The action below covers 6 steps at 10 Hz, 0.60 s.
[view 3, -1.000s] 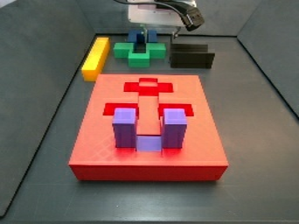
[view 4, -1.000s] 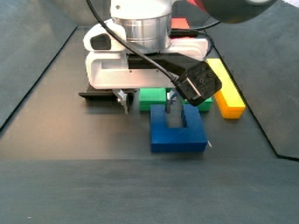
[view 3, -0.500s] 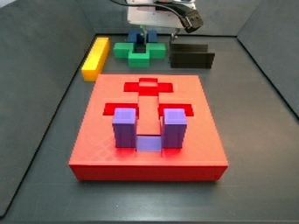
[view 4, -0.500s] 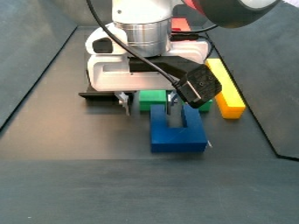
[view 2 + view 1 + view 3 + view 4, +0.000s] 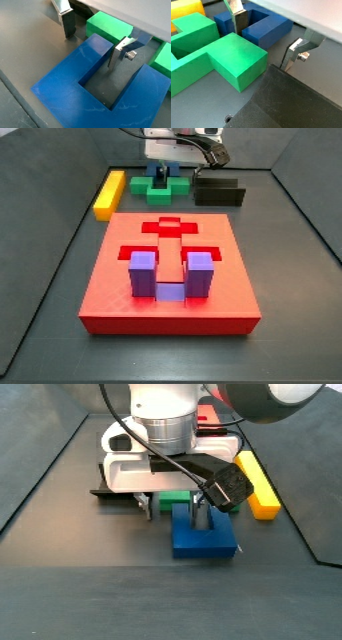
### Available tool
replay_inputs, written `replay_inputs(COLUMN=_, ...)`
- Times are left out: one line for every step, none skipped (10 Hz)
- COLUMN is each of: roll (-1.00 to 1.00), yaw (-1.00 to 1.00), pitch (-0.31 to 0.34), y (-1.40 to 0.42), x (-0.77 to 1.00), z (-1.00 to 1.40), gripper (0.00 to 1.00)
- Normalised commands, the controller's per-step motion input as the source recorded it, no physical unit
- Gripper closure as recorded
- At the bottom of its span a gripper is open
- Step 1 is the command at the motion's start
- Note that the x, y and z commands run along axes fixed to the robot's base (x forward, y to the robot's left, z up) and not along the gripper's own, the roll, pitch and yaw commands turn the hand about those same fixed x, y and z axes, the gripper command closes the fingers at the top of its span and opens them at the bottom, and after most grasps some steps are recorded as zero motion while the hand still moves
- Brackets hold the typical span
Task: Pick up the blue object. Move up. Place the blue object on the fixture. Regrasp the blue object. Move to above the board. Insert the blue object.
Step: Pick up the blue object.
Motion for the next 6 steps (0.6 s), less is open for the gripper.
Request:
replay_inputs(roll=-0.02, yaw=0.0, pitch=0.0, y=0.0, x=0.0, z=0.0, gripper=0.0)
replay_inputs(roll=-0.08, yaw=0.0, pitch=0.0, y=0.08, x=0.0, z=0.0, gripper=0.0)
replay_inputs(roll=-0.04, yaw=0.0, pitch=0.0, y=0.03, x=0.0, z=0.0, gripper=0.0)
replay_inputs(roll=0.01, yaw=0.0, pitch=0.0, y=0.0, x=0.0, z=0.0, gripper=0.0)
replay_inputs(roll=0.0, yaw=0.0, pitch=0.0, y=0.0, x=0.0, z=0.0, gripper=0.0)
replay_inputs(roll=0.0, yaw=0.0, pitch=0.0, y=0.0, x=0.0, z=0.0, gripper=1.0)
